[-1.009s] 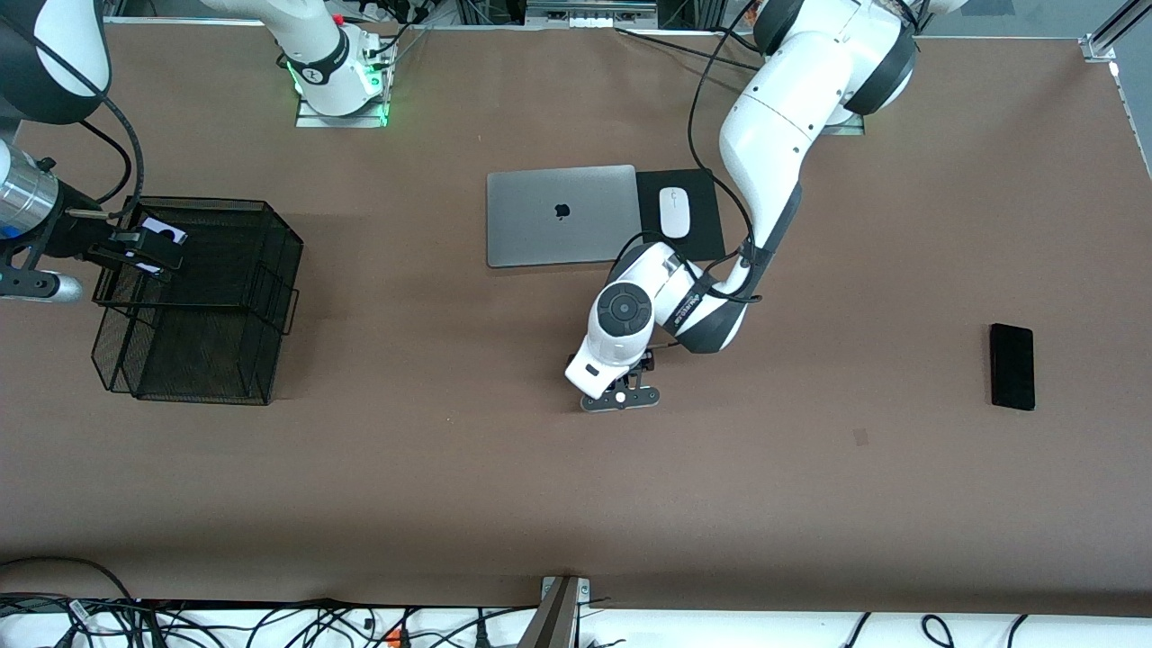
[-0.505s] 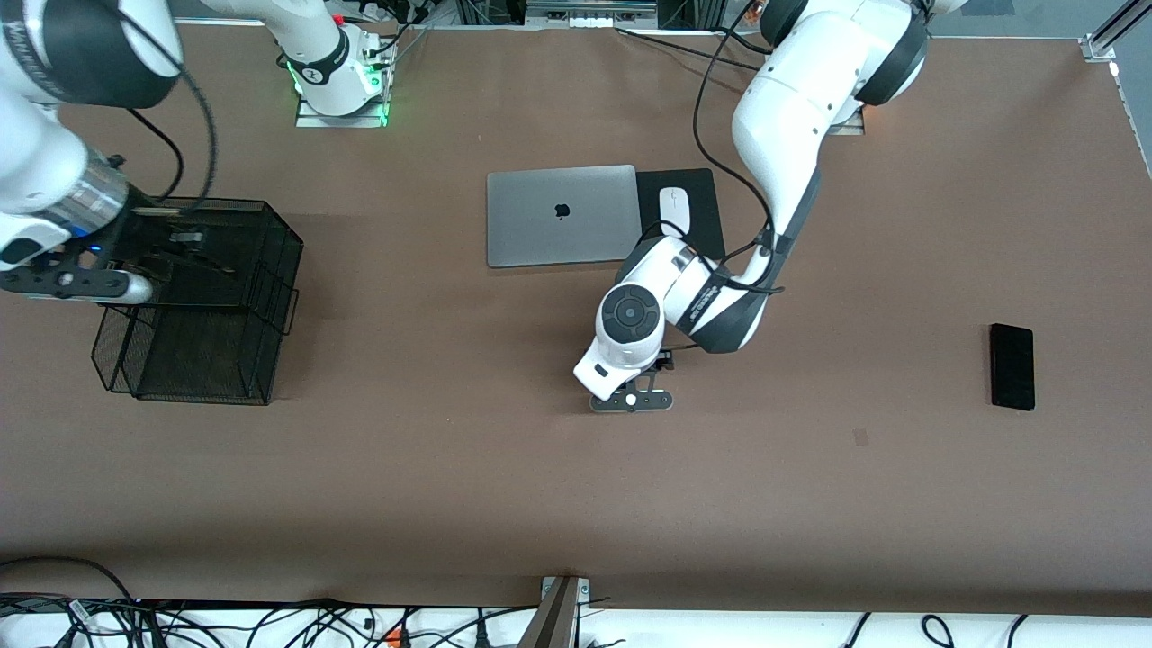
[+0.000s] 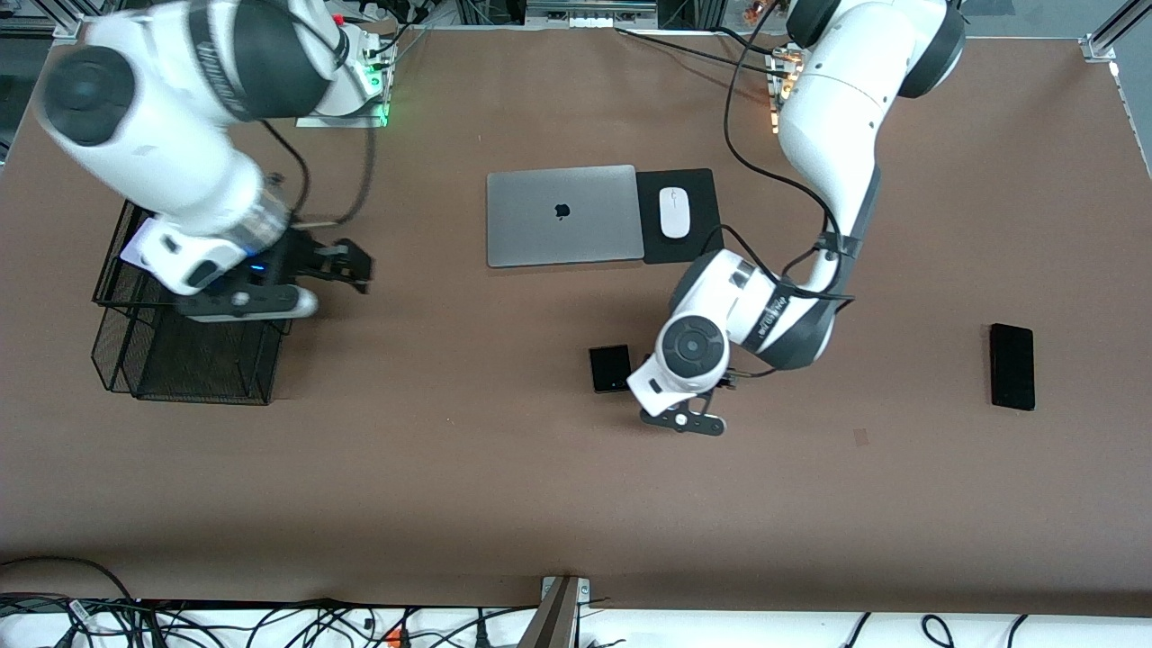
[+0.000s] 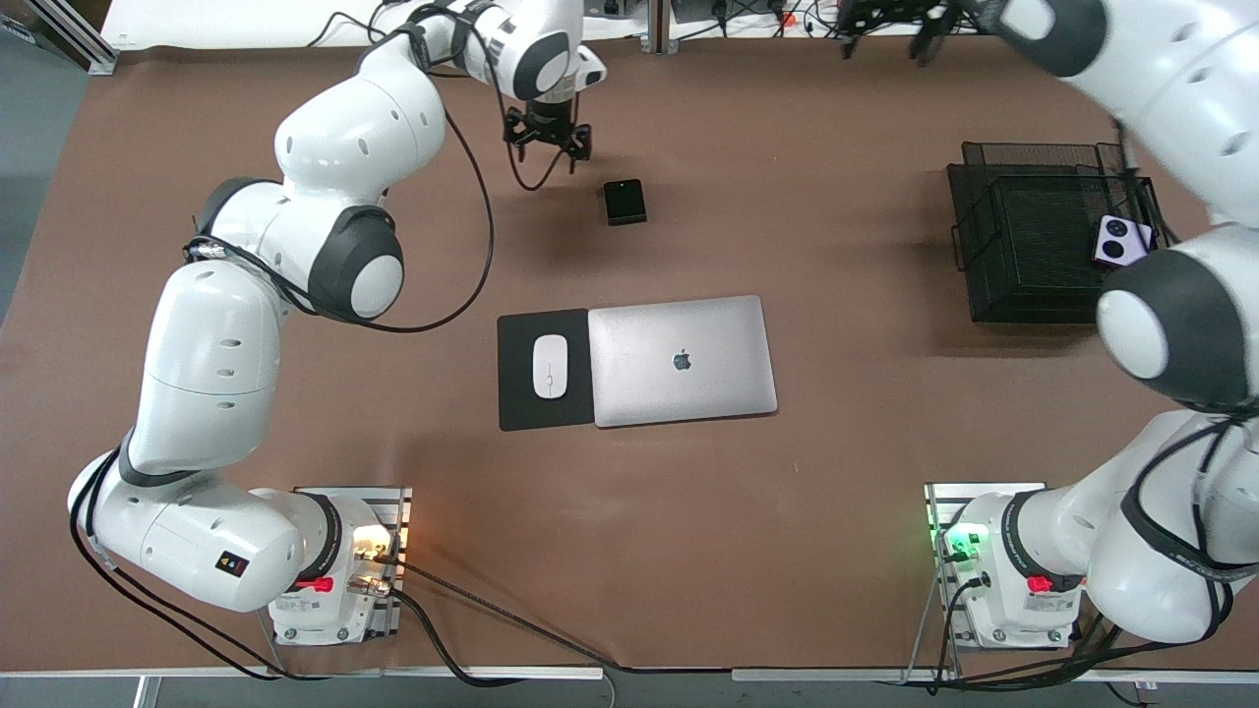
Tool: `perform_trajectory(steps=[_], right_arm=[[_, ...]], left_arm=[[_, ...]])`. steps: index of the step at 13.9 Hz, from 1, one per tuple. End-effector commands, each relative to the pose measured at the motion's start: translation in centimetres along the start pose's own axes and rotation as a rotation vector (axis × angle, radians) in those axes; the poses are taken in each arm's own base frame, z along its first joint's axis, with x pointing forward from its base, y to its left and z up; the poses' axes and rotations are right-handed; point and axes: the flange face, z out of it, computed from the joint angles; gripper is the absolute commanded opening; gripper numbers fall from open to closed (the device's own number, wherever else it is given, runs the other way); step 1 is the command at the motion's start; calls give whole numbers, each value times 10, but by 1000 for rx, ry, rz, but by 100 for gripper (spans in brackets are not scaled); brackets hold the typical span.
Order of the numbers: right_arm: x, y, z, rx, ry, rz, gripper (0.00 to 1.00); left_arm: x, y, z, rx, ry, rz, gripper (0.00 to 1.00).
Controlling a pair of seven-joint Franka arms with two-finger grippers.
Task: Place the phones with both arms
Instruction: 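Set the flip phone down mid-table while the right gripper reaches toward it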
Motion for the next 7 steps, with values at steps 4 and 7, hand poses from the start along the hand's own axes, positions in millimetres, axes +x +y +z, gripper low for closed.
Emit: perform_trajectory(steps=[4, 7], right_arm=[[19, -80, 33, 47, 26, 98, 99], [16, -133, 75, 82, 69, 107, 99]], left_arm=[[0, -106, 0, 75, -37, 184, 100], [-7, -156, -12, 60, -48, 297, 100]])
